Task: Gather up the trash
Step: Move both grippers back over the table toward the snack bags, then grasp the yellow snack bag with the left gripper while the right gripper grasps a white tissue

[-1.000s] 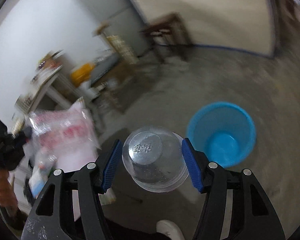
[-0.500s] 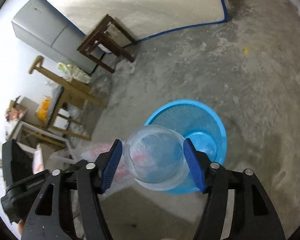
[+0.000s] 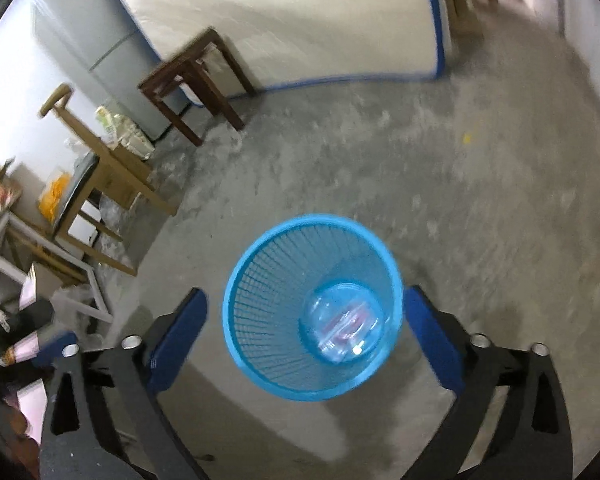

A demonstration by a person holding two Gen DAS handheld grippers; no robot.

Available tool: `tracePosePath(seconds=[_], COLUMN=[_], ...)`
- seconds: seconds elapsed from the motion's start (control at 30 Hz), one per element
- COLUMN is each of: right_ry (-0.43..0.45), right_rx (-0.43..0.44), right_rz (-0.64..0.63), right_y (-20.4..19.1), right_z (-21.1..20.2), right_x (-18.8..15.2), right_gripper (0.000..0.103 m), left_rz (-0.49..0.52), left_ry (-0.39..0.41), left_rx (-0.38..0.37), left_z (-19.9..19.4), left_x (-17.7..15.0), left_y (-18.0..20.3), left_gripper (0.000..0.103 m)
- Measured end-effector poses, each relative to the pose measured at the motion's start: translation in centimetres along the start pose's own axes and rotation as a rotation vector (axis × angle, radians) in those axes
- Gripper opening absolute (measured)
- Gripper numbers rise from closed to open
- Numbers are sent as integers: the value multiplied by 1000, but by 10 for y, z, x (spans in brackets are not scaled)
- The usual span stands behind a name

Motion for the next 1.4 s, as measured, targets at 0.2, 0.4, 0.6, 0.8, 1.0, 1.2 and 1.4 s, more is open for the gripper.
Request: tracePosePath(seconds=[0.2,0.4,0.6,0.8,1.0,1.2,1.4], right_ry=[159,302,363,348,186,-104,-383], right_rx=[-151,-193,84,381,699,935,1029], right_rz=[-262,-478,-599,-698,-721,-696,-593], right_y=[-40,-100,-180,-265,-356,-459,-543], right_z=[-76,-137,-180,-195,-178,-137,-73], right_x=[12,15,12,3,10,14,12], right_gripper=[95,95,95,95,95,95,82], left_rz=[48,0,-94,-230,-533,-824,-972], left_ry=[42,116,290,541,684,675,601], left_rx=[-84,-133,-105,-91,-161,-325,-371], left_z=[-94,-213,-334,-457,-531,-532,-493], left_x=[-20,-47,-71,-93,-85,-49,-8], left_y=[11,-34,-115,-225,-354,-468,-524], left_gripper=[80,81,90,90,90,89,76])
Point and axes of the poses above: each gripper's, at about its wrist camera, not at the fingertips, and z roughly the way its jaws point, y to its right, x to its top, the point moved 3 cm from there along z, roughly the way its jaws point, and after that the axes turned 14 degrees about -z, right-handed, at the moved point
